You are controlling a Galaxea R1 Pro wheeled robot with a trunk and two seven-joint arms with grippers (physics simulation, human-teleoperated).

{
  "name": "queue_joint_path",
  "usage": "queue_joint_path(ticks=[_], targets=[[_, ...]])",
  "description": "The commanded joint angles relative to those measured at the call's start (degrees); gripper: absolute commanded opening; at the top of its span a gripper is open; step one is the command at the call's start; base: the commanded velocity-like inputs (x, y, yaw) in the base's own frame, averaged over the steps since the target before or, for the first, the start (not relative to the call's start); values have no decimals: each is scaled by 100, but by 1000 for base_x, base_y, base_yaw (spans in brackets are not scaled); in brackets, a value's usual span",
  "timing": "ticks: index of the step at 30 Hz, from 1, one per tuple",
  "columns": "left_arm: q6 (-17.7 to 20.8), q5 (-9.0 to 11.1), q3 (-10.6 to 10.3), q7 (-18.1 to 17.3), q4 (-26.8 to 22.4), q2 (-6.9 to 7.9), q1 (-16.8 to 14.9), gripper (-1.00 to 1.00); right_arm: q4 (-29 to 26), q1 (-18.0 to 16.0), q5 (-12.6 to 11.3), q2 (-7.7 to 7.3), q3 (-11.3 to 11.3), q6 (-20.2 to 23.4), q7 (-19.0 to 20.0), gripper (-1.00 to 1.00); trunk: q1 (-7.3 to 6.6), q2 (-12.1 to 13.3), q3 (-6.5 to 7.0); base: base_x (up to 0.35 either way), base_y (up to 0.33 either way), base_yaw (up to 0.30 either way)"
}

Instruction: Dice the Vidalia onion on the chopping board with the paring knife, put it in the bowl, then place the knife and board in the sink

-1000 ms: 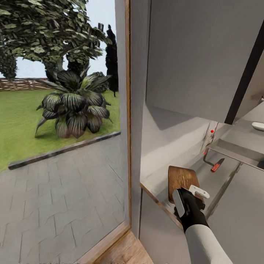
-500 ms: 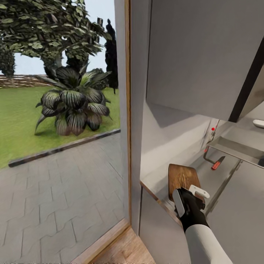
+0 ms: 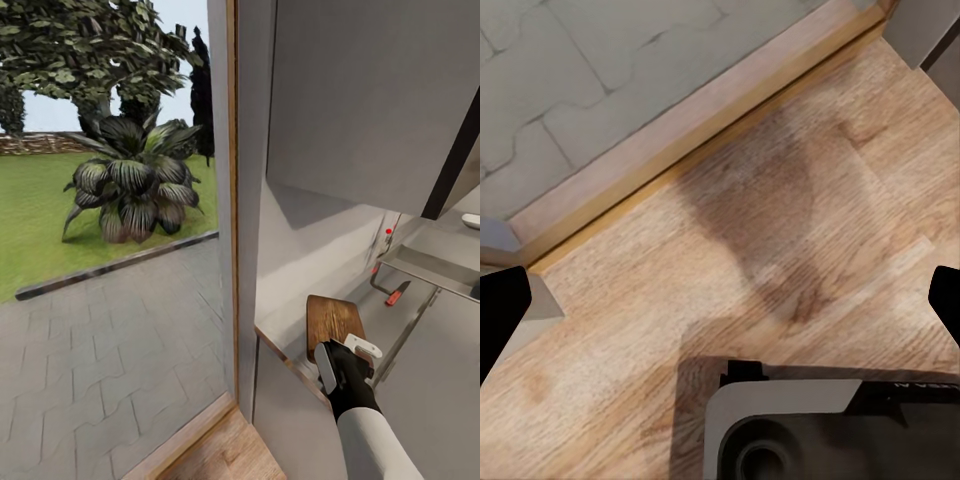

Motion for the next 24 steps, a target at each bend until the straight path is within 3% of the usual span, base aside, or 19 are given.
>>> queue_joint_path(ticks=[1, 10, 24], targets=[[-6, 28, 0, -5, -9, 0, 1, 100, 98, -1, -79, 3, -9, 34, -22, 100, 4, -9, -13, 0, 0, 0], [-6, 28, 0, -5, -9, 0, 1, 100, 98, -4, -83, 3, -6, 34, -7, 100, 4, -9, -14, 0, 0, 0], [-6, 12, 0, -8, 100, 0, 10, 100, 103, -1, 372, 3, 4, 114, 8, 100, 4, -9, -13, 0, 0, 0]])
